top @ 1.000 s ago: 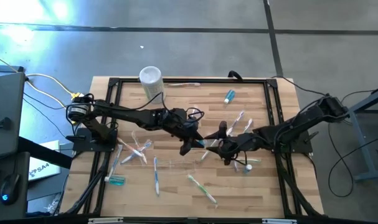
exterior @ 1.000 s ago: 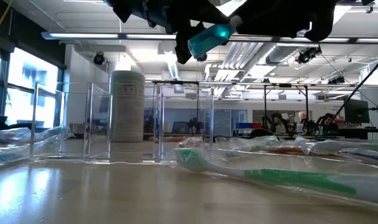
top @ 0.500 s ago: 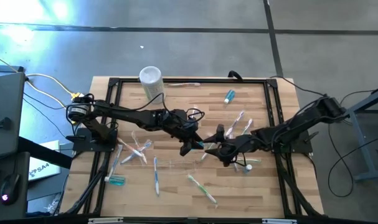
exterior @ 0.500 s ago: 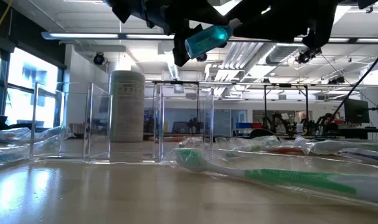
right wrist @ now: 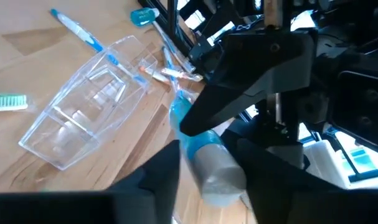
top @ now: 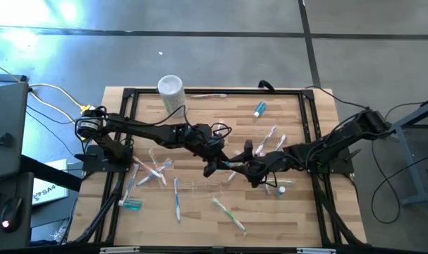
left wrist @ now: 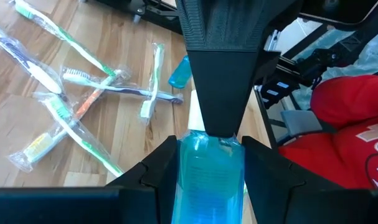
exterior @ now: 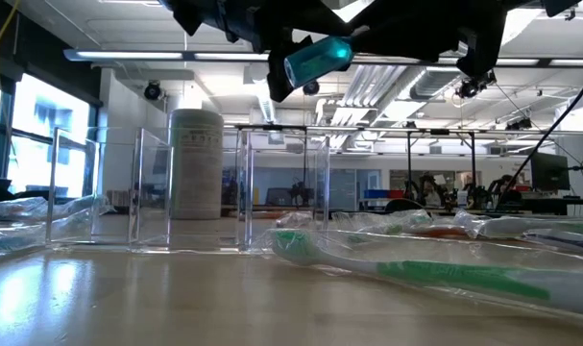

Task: Pick & Place toothbrushing station
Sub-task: Put the blue mouthwash into the middle section of the transparent organizer

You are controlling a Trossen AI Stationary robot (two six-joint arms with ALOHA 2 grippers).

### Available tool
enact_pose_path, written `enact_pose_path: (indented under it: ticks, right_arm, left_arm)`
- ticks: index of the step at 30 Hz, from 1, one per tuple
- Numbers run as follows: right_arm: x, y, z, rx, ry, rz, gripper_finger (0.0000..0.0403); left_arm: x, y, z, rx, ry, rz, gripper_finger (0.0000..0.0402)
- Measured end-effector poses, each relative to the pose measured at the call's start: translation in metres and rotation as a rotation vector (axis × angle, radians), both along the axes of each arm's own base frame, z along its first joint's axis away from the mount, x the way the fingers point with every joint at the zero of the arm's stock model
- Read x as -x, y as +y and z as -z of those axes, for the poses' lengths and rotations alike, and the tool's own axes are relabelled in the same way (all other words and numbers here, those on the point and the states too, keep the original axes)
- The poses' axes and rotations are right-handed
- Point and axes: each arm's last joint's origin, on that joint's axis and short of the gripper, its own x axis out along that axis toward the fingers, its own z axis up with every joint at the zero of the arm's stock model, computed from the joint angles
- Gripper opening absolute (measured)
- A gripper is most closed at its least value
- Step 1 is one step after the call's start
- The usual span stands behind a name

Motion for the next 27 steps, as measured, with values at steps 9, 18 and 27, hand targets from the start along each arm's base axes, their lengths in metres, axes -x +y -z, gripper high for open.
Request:
enact_pose_path:
  ticks: [9,18,27]
  right_arm:
    - [-0.001,-0.002,0.003,0.046,0.019,-0.006,0.0088]
    - [-0.001,-0.001,0.004,0.093,0.020,0.008,0.0089]
    - [0.003,0.007,0.005,0.157,0.026,0.075,0.0089]
  left_arm:
    - [0.000,0.000,0.001,-0.006,0.005,-0.001,0.0127]
    - [-0.001,0.001,0.000,-0.052,-0.019,-0.022,0.0177]
    - [0.000,0.002,-0.010,-0.091,-0.090,-0.049,0.0231]
